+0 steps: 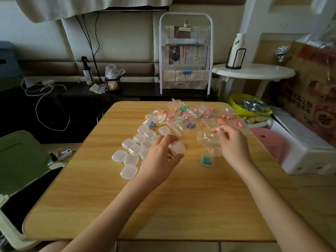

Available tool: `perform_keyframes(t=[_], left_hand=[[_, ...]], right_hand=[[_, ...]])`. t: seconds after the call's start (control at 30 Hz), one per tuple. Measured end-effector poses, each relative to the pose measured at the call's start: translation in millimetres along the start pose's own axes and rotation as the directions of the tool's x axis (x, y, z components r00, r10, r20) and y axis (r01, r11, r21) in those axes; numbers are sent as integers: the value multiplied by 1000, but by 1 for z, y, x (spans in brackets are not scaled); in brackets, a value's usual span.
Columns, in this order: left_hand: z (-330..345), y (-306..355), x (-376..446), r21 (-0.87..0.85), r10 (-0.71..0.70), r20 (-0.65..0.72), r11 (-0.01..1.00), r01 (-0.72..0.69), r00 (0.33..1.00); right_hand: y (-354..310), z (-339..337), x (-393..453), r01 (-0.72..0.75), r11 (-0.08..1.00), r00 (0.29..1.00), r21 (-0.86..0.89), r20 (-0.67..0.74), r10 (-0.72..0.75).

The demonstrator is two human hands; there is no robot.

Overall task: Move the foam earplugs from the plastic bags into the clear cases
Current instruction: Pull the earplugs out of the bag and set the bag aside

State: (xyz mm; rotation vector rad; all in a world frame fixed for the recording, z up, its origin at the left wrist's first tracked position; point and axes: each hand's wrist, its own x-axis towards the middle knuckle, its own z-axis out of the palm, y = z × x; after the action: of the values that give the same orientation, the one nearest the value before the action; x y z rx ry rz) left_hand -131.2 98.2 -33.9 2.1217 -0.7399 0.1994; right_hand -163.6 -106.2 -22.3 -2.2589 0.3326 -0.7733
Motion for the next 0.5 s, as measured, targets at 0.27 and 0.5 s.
perform_keyframes(t=[0.27,0.5], left_hand=[[0,7,1,-195,-63,-66,980,49,996],[-1,5,-1,-91,104,-66,990,-110,992]], right_hand=[[-41,15,-28,-29,989,874,144,483,-45],[-40,16,-28,-51,985,847,167,529,-46]])
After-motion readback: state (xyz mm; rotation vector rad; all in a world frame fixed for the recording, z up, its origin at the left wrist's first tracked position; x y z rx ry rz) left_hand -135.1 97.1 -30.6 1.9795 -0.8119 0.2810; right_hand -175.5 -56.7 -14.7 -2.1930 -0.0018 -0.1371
